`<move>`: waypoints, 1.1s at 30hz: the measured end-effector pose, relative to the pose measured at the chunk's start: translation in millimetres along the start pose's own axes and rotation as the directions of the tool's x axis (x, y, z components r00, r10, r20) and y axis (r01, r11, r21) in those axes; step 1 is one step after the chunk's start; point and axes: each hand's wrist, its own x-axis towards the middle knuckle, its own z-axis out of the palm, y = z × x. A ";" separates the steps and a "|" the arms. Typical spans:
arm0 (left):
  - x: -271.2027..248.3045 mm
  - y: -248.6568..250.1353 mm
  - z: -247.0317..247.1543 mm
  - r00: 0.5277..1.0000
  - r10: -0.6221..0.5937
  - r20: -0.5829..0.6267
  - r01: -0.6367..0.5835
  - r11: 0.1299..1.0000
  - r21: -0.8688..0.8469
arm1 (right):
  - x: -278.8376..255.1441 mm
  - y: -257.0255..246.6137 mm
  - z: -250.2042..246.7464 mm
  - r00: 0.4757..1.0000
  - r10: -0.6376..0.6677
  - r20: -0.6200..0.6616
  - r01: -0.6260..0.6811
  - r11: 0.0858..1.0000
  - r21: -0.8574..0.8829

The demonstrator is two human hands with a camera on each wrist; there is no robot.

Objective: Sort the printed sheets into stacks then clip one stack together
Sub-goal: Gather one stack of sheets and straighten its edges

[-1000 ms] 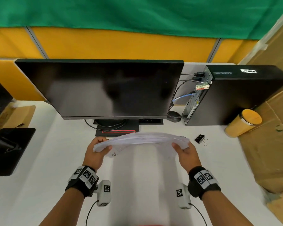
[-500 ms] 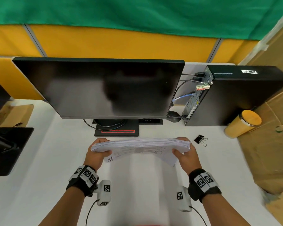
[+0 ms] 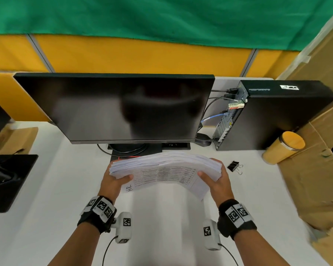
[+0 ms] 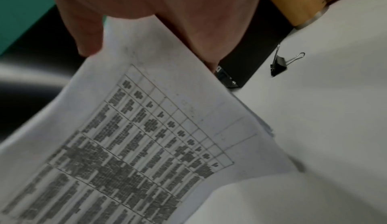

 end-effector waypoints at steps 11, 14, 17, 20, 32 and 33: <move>-1.8 31.1 18.5 0.959 0.128 -0.252 -0.138 0.990 -0.023 | 7.9 -18.9 17.6 0.958 -0.056 -0.281 0.053 0.998 -0.018; 1.3 28.2 15.0 0.958 0.113 -0.263 -0.112 0.994 0.018 | 9.8 -20.9 17.7 0.954 -0.098 -0.284 0.087 0.995 -0.051; 0.8 30.6 15.5 0.955 0.143 -0.259 -0.146 0.989 0.009 | 11.5 -20.6 16.4 0.955 -0.082 -0.287 0.070 0.996 -0.052; 0.9 30.7 16.2 0.955 0.139 -0.263 -0.135 0.990 0.035 | 13.5 -19.5 15.7 0.962 -0.073 -0.264 0.058 0.996 -0.062; -3.3 22.8 1.1 0.995 0.066 -0.074 -0.066 0.998 -0.003 | 0.3 3.8 -12.9 0.992 -0.028 0.124 0.035 0.998 -0.053; -2.9 21.8 2.2 0.994 0.049 -0.101 -0.046 0.998 0.039 | 1.3 6.0 -12.1 0.996 -0.012 0.094 0.021 0.996 -0.090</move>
